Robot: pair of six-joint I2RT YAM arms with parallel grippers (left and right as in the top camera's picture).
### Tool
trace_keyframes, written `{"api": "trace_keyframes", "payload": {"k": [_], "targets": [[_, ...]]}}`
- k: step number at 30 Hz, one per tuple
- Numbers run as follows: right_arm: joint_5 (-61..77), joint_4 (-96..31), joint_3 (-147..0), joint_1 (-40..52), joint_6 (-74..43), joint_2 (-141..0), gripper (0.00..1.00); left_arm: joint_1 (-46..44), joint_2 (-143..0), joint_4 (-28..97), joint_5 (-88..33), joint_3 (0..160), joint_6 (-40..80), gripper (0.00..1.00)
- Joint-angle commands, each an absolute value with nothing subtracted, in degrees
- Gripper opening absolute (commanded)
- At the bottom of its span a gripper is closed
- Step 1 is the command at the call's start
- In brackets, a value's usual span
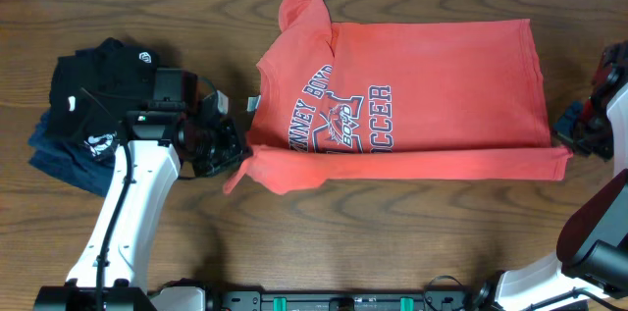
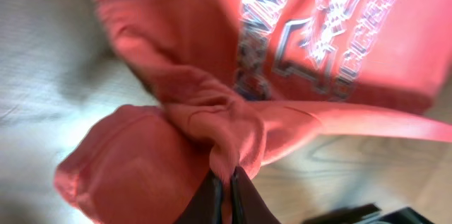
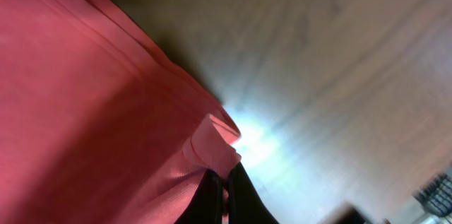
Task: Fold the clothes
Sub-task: 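Pull the shirt's bottom corners outward to smooth it flat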
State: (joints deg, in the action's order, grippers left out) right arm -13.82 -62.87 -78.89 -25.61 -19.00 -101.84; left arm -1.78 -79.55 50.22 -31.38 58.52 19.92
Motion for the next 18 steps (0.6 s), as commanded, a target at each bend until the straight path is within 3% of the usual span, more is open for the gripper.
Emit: {"api": "trace_keyframes", "payload": {"k": [1, 18], "targets": [[-11.5, -60.9, -78.8, -25.8, -17.5, -101.6, 0.01, -1.7, -80.5, 47.9, -35.4, 58.6, 24.0, 0.06], [-7.6, -50.1, -75.1, -25.4, -15.7, -101.7, 0.01, -1.7, -89.3, 37.5, -35.4, 58.6, 24.3, 0.06]]}}
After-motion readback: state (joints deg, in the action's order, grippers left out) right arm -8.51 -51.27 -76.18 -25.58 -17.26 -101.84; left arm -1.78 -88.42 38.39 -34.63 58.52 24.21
